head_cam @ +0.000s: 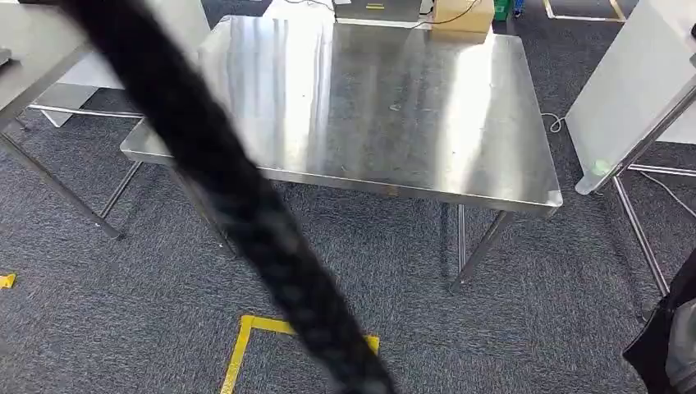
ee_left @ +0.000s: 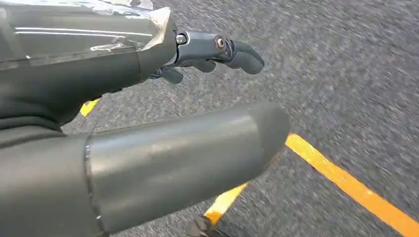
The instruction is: Take the parts from the cabinet and place them on the table.
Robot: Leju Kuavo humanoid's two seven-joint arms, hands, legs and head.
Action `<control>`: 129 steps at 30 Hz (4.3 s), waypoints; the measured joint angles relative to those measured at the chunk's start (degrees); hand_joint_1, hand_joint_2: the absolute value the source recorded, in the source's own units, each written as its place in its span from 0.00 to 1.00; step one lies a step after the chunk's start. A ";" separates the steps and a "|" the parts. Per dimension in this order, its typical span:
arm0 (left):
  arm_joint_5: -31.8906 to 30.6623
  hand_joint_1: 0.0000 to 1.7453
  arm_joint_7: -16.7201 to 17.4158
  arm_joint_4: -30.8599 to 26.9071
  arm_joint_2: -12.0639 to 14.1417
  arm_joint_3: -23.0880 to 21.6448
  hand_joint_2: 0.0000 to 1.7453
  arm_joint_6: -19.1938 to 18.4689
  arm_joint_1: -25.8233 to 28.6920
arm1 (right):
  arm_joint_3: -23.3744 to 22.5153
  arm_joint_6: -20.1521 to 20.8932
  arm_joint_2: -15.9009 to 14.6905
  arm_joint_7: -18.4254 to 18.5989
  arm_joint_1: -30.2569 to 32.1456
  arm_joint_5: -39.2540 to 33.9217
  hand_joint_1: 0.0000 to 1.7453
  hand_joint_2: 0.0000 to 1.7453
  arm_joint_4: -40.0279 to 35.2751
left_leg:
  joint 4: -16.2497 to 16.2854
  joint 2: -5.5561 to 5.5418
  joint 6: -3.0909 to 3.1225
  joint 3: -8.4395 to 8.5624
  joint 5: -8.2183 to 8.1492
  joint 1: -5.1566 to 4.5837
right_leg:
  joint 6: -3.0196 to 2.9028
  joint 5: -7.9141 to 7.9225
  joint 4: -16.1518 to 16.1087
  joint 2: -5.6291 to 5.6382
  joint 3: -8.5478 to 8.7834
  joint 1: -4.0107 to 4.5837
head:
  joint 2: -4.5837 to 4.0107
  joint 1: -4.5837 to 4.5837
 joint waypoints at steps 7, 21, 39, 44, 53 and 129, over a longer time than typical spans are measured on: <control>-0.07 0.00 -0.04 0.17 0.46 0.00 0.00 -0.13 -0.03 | -0.02 0.00 0.00 0.02 0.04 0.11 0.87 1.00 0.24 | -5.77 -0.21 1.88 5.17 0.15 -0.61 | 2.22 -0.81 1.49 0.03 1.70 -0.12 | -0.02 -0.04; -0.28 0.00 0.33 0.63 0.13 -0.02 0.00 -0.57 0.13 | -0.57 0.28 0.09 0.07 0.38 0.42 0.87 1.00 0.18 | -4.35 -0.10 -2.05 9.00 -3.88 0.57 | 1.83 3.56 -1.05 -0.99 -2.46 -1.93 | -0.02 -0.15; -0.90 0.00 0.11 0.70 0.39 -0.06 0.00 -0.72 0.08 | -1.86 1.62 0.61 0.02 0.63 0.79 0.87 1.00 -1.64 | -4.07 -0.41 0.72 4.33 -0.92 0.40 | 3.40 -2.10 7.76 -0.43 -2.13 -1.26 | -0.04 -0.31; -0.94 0.00 0.11 0.72 0.33 -0.07 0.00 -0.74 0.17 | -2.30 1.62 0.61 0.04 0.73 0.81 0.87 1.00 -1.66 | -4.07 -0.80 1.15 6.17 -2.80 -0.36 | 3.70 -4.28 11.37 -0.43 -8.72 -0.88 | -0.04 -0.24; -1.29 0.00 0.13 0.92 -0.11 -0.39 0.00 -0.83 0.04 | -2.67 1.77 0.68 0.57 1.48 1.33 0.87 1.00 -2.56 | -0.26 -0.77 -1.02 8.15 -6.23 -0.76 | -0.69 3.06 -1.38 -0.62 -1.60 -0.78 | -0.04 -0.72; 0.18 0.00 4.85 0.94 2.62 -9.40 1.00 -0.72 -3.39 | 61.05 -8.44 -20.46 32.00 -46.69 55.76 0.00 0.00 88.11 | -2.13 -0.36 -0.41 1.42 -0.22 0.22 | 2.27 -0.34 -1.73 -0.49 1.08 -0.04 | -0.22 -2.62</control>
